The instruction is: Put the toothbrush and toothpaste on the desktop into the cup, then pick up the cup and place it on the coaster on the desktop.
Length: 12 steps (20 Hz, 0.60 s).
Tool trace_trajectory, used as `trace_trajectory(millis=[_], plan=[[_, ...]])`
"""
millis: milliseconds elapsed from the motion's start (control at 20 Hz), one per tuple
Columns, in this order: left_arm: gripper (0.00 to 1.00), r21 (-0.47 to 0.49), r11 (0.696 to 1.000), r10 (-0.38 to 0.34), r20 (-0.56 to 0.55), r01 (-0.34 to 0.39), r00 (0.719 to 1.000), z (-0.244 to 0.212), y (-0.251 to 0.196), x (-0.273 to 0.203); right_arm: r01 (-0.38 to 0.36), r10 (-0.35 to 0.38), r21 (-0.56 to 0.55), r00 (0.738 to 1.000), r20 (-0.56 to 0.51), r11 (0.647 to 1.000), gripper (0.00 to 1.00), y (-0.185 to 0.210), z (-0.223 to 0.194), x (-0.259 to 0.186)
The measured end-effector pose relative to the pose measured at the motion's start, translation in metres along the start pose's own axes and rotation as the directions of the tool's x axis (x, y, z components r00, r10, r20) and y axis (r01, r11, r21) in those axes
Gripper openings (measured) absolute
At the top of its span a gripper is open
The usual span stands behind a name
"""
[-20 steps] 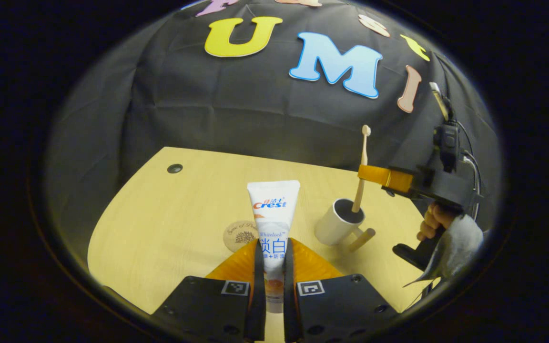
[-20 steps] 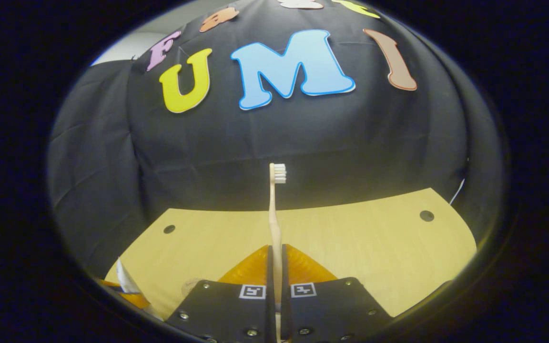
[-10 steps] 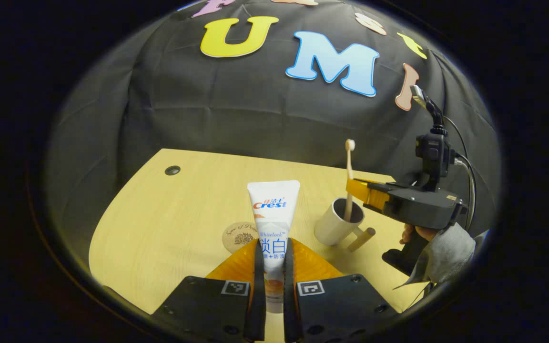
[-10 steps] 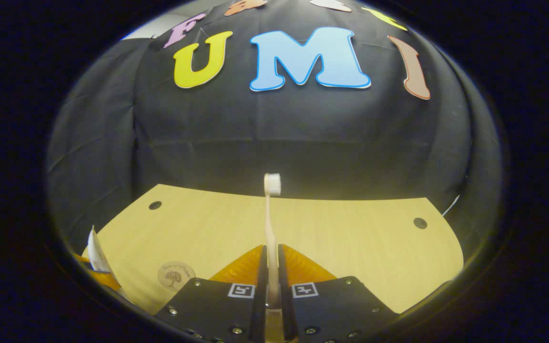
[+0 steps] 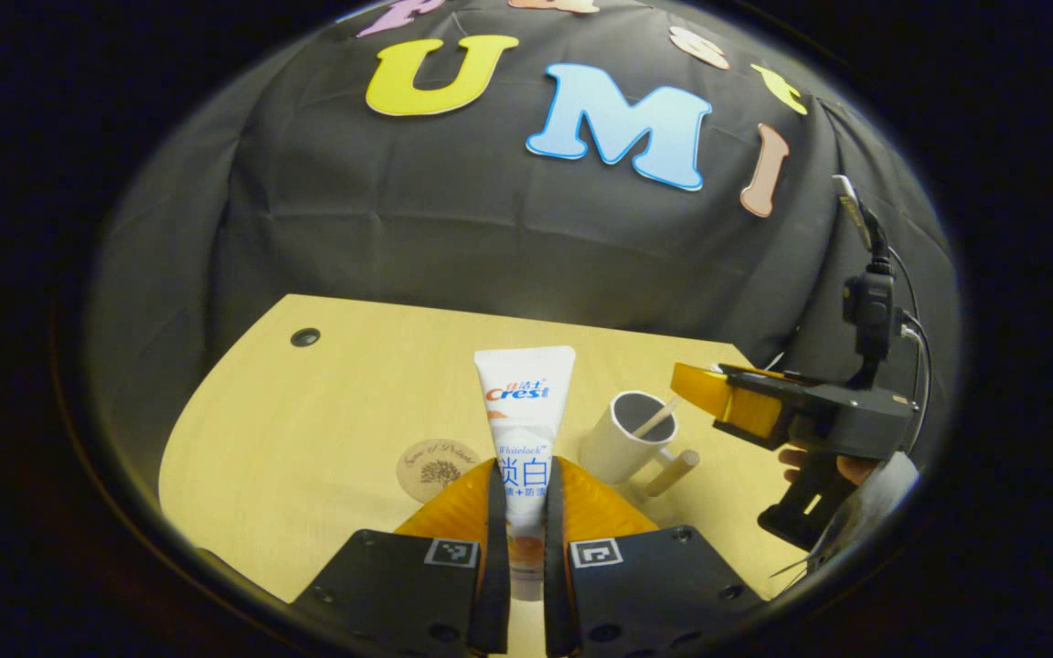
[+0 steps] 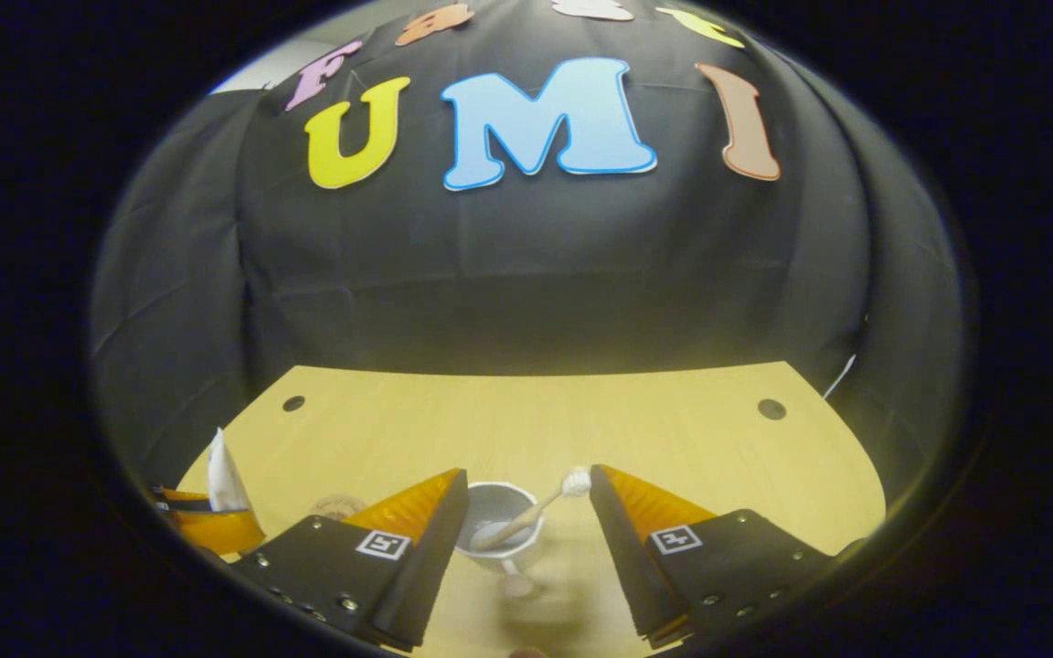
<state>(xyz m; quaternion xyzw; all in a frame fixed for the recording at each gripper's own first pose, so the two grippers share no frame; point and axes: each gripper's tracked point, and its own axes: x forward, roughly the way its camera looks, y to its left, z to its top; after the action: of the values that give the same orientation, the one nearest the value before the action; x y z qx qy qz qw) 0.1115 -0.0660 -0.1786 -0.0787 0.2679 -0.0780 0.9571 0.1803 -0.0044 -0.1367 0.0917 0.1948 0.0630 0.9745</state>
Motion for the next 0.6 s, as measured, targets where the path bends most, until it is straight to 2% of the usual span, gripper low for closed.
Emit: trace_trajectory(millis=[150,200,350,400,600], plan=[[0.22,0.029,0.999,-0.035,0.035,0.034,0.999,0.011,-0.017,0.012,0.028,-0.029,0.031,0.999,0.032,0.999,0.80,-0.018,0.011,-0.018],[0.20,0.043,0.998,-0.053,0.051,0.051,0.997,0.017,-0.025,0.019,0.035,-0.037,0.041,0.998,0.043,0.999,0.80,-0.023,0.015,-0.024],[0.22,0.066,0.992,-0.118,0.093,0.112,0.989,0.032,-0.051,0.034,0.063,-0.068,0.061,0.995,0.071,0.996,0.80,-0.037,0.025,-0.042],[0.22,0.071,0.988,-0.141,0.106,0.134,0.984,0.035,-0.059,0.039,0.070,-0.074,0.059,0.994,0.077,0.996,0.77,-0.040,0.026,-0.046],[0.22,0.091,0.974,-0.220,0.166,0.207,0.961,0.052,-0.089,0.057,0.098,-0.099,0.020,0.992,0.079,0.995,0.80,-0.049,0.020,-0.063]])
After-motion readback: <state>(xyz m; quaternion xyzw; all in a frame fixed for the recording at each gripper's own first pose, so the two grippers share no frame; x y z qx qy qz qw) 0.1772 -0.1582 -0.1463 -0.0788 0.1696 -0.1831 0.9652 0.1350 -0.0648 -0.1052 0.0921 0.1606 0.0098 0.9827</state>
